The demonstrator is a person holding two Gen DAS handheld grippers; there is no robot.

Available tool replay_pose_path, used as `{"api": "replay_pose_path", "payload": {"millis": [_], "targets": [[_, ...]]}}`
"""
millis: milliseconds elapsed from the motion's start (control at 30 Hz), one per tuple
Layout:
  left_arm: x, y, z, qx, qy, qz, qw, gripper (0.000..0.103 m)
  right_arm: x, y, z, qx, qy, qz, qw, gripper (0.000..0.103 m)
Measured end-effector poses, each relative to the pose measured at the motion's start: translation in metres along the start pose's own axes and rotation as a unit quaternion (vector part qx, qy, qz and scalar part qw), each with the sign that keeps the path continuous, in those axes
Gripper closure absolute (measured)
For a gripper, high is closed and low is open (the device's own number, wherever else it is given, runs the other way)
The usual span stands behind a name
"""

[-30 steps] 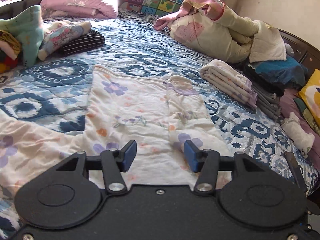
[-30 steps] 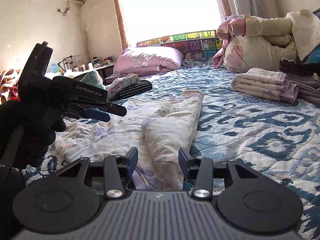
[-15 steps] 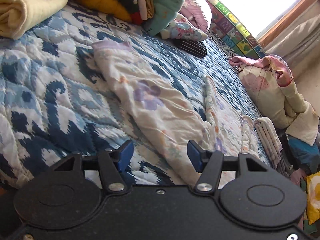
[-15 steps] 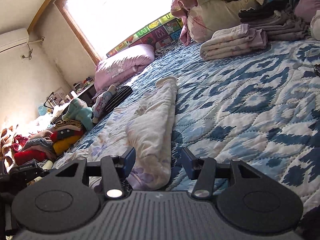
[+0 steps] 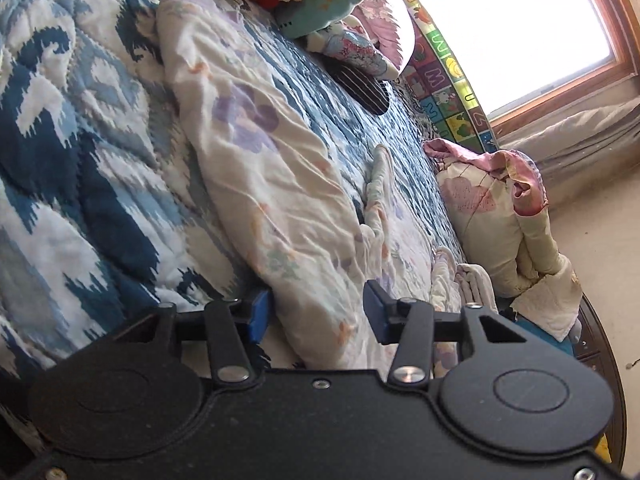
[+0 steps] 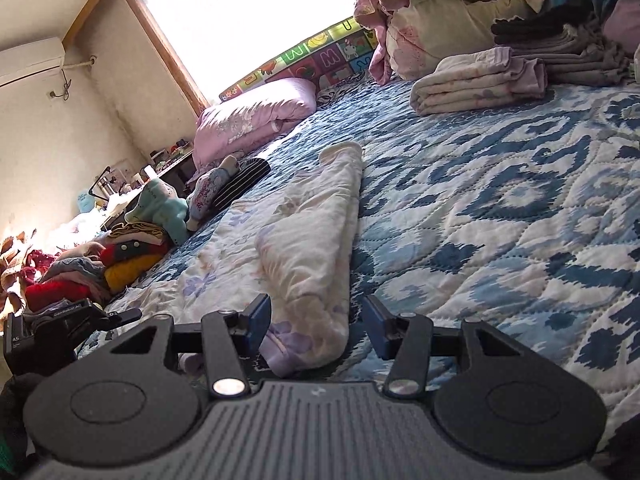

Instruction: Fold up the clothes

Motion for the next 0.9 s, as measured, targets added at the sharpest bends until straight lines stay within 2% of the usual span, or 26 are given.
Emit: {"api": "replay_pose_path", "payload": {"millis": [33, 67, 133, 167, 233, 333, 367, 433, 467, 500, 600, 667, 700, 767, 833, 900], "targets": [[-0.001, -0.001, 0.006, 0.003, -0.013, 0.005, 0.9999, 0.062, 0.0, 0.0, 0.0, 0.0, 0.001, 0.0, 1.0, 0.051], [-0.002, 0.001, 0.013, 0.007, -0.033, 0.009, 0.9994, 0.072, 0.0, 0.0, 0.001, -0.001, 0.002, 0.002, 1.0, 0.051], [-0.003, 0.006, 0.032, 0.018, -0.096, 0.026, 0.9949, 0.083, 0.001, 0.0, -0.001, 0.0, 0.009, 0.006, 1.0, 0.051], [-0.003, 0.008, 0.042, 0.024, -0.129, 0.035, 0.9908, 0.088, 0.001, 0.001, -0.002, 0.001, 0.015, 0.008, 1.0, 0.051], [-0.004, 0.012, 0.062, 0.038, -0.192, 0.052, 0.9794, 0.091, 0.0, 0.0, -0.006, 0.008, 0.03, 0.009, 0.999, 0.054], [-0.009, 0.012, 0.089, 0.046, -0.278, 0.066, 0.9571, 0.092, -0.002, -0.002, -0.013, 0.019, 0.053, 0.001, 0.998, 0.064], [-0.013, 0.011, 0.096, 0.048, -0.304, 0.068, 0.949, 0.092, -0.003, -0.003, -0.015, 0.021, 0.059, -0.001, 0.998, 0.064], [-0.023, 0.006, 0.112, 0.053, -0.369, 0.072, 0.9251, 0.092, -0.005, -0.005, -0.018, 0.029, 0.066, -0.006, 0.997, 0.064], [-0.03, 0.003, 0.119, 0.055, -0.406, 0.073, 0.9091, 0.092, -0.005, -0.005, -0.019, 0.03, 0.067, -0.006, 0.997, 0.065], [-0.037, 0.001, 0.125, 0.058, -0.444, 0.075, 0.8908, 0.092, -0.005, -0.005, -0.019, 0.032, 0.068, -0.006, 0.997, 0.064], [-0.068, -0.006, 0.141, 0.057, -0.576, 0.072, 0.8126, 0.093, -0.003, -0.004, -0.017, 0.036, 0.059, -0.004, 0.998, 0.065], [-0.089, -0.01, 0.147, 0.046, -0.654, 0.066, 0.7526, 0.094, -0.001, -0.003, -0.014, 0.039, 0.05, -0.002, 0.998, 0.065], [-0.1, -0.011, 0.148, 0.039, -0.695, 0.062, 0.7154, 0.094, 0.0, -0.002, -0.013, 0.042, 0.044, -0.001, 0.998, 0.065], [-0.122, -0.016, 0.148, 0.026, -0.77, 0.055, 0.6357, 0.094, 0.002, -0.001, -0.01, 0.049, 0.034, 0.002, 0.998, 0.065], [-0.136, -0.024, 0.146, 0.015, -0.82, 0.034, 0.5717, 0.095, 0.003, -0.001, -0.01, 0.055, 0.03, 0.005, 0.998, 0.065], [-0.148, -0.035, 0.139, 0.009, -0.857, 0.007, 0.5153, 0.094, 0.004, -0.001, -0.011, 0.061, 0.032, 0.006, 0.998, 0.065]]}}
Point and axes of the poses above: each gripper's, at about its wrist camera, not at the fingertips, and y roughly against the way its jaws point, z to its right, x to its top, the point moved 2 cm from there along -y, roughly the way its jaws point, and after that the axes turned 8 degrees about -y, right-handed, at the moved point
